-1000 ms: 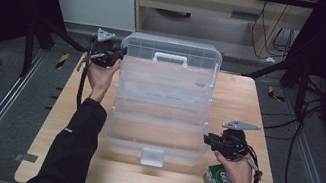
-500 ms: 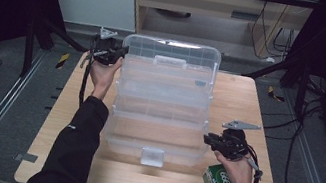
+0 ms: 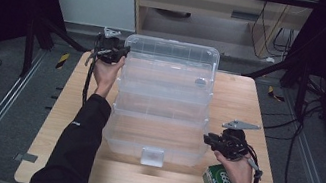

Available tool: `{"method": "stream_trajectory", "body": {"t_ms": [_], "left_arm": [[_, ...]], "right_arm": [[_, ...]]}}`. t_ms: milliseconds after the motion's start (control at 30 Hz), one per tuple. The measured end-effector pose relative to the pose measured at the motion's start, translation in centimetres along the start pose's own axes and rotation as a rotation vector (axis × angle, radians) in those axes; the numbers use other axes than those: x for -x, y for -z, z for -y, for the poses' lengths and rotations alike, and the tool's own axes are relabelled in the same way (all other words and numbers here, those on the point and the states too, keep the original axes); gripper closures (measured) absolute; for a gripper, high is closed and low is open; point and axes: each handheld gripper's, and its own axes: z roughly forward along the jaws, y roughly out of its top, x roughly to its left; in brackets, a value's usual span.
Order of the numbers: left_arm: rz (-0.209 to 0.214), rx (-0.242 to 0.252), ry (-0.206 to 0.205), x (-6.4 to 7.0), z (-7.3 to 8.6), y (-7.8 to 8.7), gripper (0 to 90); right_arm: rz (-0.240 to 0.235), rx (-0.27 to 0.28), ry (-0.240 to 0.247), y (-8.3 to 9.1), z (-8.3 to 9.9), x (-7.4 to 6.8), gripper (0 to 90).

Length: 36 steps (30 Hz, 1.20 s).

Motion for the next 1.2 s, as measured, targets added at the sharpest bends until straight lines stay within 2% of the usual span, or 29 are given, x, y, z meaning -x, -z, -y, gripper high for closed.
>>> {"method": "stream_trajectory", "body": {"t_ms": [67, 200, 267, 433, 667, 767, 833, 967, 1033, 1100, 1200], "left_arm": [[-0.002, -0.006, -0.012, -0.1, 0.0, -0.2, 76.7], [-0.010, -0.014, 0.011, -0.3, 0.3, -0.9, 76.5], [-0.001, -0.011, 0.026, -0.5, 0.4, -1.0, 76.8], [0.001, -0.023, 0.014, -0.5, 0.2, -1.3, 76.7], [0.016, -0.032, 0.032, -0.9, 0.2, -1.4, 76.2], [-0.010, -0.042, -0.018, -1.2, 0.4, -1.6, 75.0], [-0.003, -0.036, -0.003, -1.4, 0.6, -1.5, 75.0], [-0.016, -0.032, 0.029, -2.5, 0.8, -0.5, 73.6], [-0.032, -0.031, 0.023, -3.2, 0.9, 0.4, 72.9], [-0.016, -0.030, 0.038, -3.9, 1.2, 1.7, 70.9], [-0.014, -0.043, 0.010, -4.4, 1.8, 4.0, 67.6]], "right_arm": [[0.000, 0.001, 0.001, 0.0, 0.0, 0.0, 74.4], [0.000, 0.002, 0.004, 0.0, 0.0, 0.0, 74.5], [-0.001, 0.002, 0.003, 0.0, 0.0, 0.0, 74.5], [-0.001, -0.001, 0.001, 0.0, 0.0, 0.0, 74.5], [-0.002, -0.002, 0.003, 0.0, 0.0, 0.0, 74.3], [0.000, -0.003, 0.006, 0.0, 0.0, 0.0, 74.4], [0.000, -0.004, 0.008, 0.0, -0.1, 0.0, 74.4], [-0.008, 0.006, 0.007, -0.2, -0.1, 0.1, 74.2], [-0.006, 0.008, 0.010, -0.2, 0.0, 0.0, 74.3], [-0.010, 0.010, 0.010, -0.2, 0.0, 0.1, 74.2], [-0.016, 0.006, 0.007, -0.2, -0.1, 0.2, 74.1]]}}
